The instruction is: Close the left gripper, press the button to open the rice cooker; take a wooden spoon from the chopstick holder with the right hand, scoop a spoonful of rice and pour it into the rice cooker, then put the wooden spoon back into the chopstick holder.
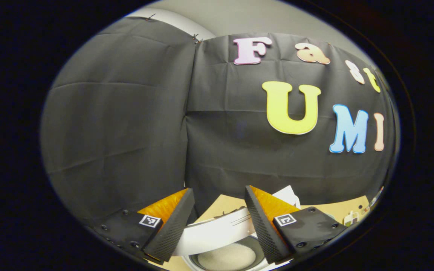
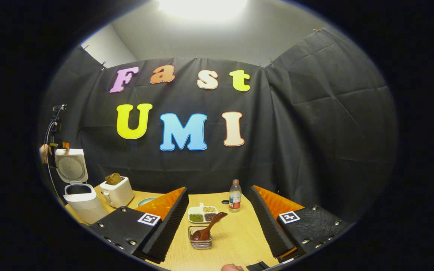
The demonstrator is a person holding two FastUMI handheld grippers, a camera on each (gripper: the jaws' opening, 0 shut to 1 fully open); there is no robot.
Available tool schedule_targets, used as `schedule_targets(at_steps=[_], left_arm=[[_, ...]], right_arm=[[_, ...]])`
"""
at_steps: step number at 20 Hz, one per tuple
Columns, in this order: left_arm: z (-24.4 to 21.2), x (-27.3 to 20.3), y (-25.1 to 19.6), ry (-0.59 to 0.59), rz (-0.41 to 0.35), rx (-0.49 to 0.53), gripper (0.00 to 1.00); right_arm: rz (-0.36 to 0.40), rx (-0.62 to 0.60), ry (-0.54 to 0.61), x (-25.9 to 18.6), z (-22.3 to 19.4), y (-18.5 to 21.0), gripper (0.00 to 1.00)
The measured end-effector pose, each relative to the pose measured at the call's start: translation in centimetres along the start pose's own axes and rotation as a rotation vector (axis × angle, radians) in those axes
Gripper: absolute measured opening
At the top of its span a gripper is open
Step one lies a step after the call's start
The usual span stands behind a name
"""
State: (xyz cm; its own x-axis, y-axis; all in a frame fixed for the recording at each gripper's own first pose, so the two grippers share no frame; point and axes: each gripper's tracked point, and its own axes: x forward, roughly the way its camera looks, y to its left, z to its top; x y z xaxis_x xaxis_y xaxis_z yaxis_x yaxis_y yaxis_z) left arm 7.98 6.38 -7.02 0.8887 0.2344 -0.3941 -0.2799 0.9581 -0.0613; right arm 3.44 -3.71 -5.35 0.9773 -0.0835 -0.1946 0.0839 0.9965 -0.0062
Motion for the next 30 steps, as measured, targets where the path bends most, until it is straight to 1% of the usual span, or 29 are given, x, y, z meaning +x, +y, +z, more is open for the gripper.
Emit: schedule_targets(at_steps=[8,16,23,27,30], left_arm=[[-4.2,-3.0,-2.7,0.047,-0.012,-0.039,0.94],[-8.7,-5.1,-5.0,0.101,-0.005,-0.035,0.94],[-13.3,-6.0,-6.2,0.168,0.005,-0.022,0.94],[-14.8,-6.3,-6.5,0.188,0.012,0.007,0.94],[-15.9,-6.4,-6.8,0.212,0.013,0.002,0.94]], right_arm=[[0.047,-0.007,0.001,0.9,0.0,-1.4,0.99],[0.066,0.004,0.011,1.6,-0.6,-3.6,0.98],[0.067,0.003,0.019,1.4,-1.5,-5.1,0.99],[0.056,0.003,0.029,1.3,-2.0,-6.0,0.99],[0.052,0.007,0.032,1.2,-2.2,-6.3,0.99]])
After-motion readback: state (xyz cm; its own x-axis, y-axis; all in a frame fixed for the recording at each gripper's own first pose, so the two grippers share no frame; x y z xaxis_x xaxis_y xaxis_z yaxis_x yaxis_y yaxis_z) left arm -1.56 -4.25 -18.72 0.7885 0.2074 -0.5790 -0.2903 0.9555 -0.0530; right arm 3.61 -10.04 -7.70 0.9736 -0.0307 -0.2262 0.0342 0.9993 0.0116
